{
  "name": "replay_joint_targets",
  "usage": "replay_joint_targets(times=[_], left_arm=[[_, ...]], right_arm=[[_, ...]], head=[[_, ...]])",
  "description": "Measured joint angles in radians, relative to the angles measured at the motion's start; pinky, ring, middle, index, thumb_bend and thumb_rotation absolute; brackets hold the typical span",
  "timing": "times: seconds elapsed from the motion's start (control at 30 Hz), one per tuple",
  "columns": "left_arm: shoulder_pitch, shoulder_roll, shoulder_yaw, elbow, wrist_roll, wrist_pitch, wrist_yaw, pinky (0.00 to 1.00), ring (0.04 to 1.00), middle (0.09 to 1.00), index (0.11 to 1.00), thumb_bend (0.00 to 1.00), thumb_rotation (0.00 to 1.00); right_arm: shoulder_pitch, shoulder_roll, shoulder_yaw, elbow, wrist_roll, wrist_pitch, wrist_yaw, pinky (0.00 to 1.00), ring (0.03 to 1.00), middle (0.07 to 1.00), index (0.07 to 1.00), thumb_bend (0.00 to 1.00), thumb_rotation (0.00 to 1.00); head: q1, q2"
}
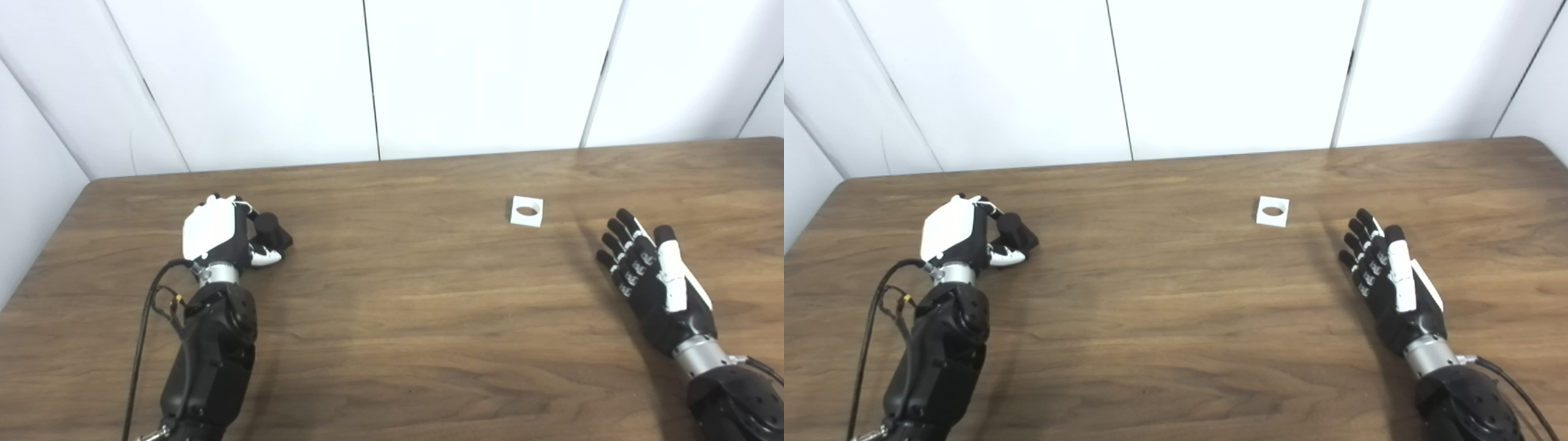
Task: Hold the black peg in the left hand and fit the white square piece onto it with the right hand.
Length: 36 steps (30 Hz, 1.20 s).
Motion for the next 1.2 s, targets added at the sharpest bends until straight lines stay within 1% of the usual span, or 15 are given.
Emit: replay_joint_targets(times=[0.17,0.3,0.47,0.63,0.73,0.87,1.03,1.1,1.2], left_arm=[[0.024,-0.008,-0.009,-0.047,0.000,0.001,-0.019,1.00,1.000,0.908,0.488,0.52,0.06],[0.052,-0.013,-0.037,-0.099,0.000,0.001,-0.040,0.98,1.000,0.913,0.487,0.52,0.06],[0.084,-0.032,-0.045,-0.151,0.004,0.001,-0.059,0.97,1.000,0.921,0.489,0.52,0.07],[0.112,-0.052,-0.061,-0.197,0.018,0.002,-0.073,0.99,1.000,0.922,0.490,0.52,0.07],[0.128,-0.058,-0.078,-0.231,0.037,0.002,-0.098,1.00,1.000,0.921,0.490,0.52,0.07],[0.155,-0.065,-0.104,-0.274,0.042,0.002,-0.110,0.96,1.000,0.914,0.490,0.52,0.07],[0.184,-0.079,-0.144,-0.314,0.048,0.000,-0.110,0.99,1.000,0.913,0.490,0.52,0.07],[0.197,-0.086,-0.161,-0.341,0.059,0.000,-0.119,0.98,1.000,0.911,0.489,0.52,0.07],[0.210,-0.093,-0.183,-0.354,0.075,0.000,-0.125,0.98,1.000,0.908,0.489,0.52,0.07]], right_arm=[[0.000,0.000,0.000,-0.002,0.003,0.004,0.000,1.00,1.000,1.000,1.000,0.63,1.00],[0.000,0.000,0.000,-0.003,0.003,0.005,0.000,1.00,1.000,1.000,1.000,0.64,1.00],[0.000,-0.001,0.000,-0.003,0.004,0.006,0.000,1.00,1.000,1.000,1.000,0.63,1.00],[0.002,-0.001,0.000,-0.007,0.011,0.012,0.001,1.00,1.000,1.000,1.000,0.61,1.00],[0.005,-0.001,0.000,-0.012,0.019,0.018,0.001,1.00,1.000,1.000,1.000,0.61,1.00],[0.007,-0.001,0.001,-0.018,0.021,0.025,0.001,1.00,1.000,1.000,1.000,0.61,1.00],[0.010,-0.001,0.005,-0.032,0.016,0.039,0.000,1.00,1.000,1.000,1.000,0.61,1.00],[0.010,-0.001,0.005,-0.032,0.016,0.039,0.000,1.00,1.000,1.000,1.000,0.61,1.00],[0.010,-0.001,0.005,-0.033,0.015,0.040,0.000,1.00,1.000,1.000,1.000,0.61,1.00]], head=[[0.000,0.005],[-0.002,0.008],[-0.002,0.009],[-0.002,0.014],[-0.005,0.015],[-0.008,0.020],[-0.008,0.020],[-0.008,0.023],[-0.008,0.023]])
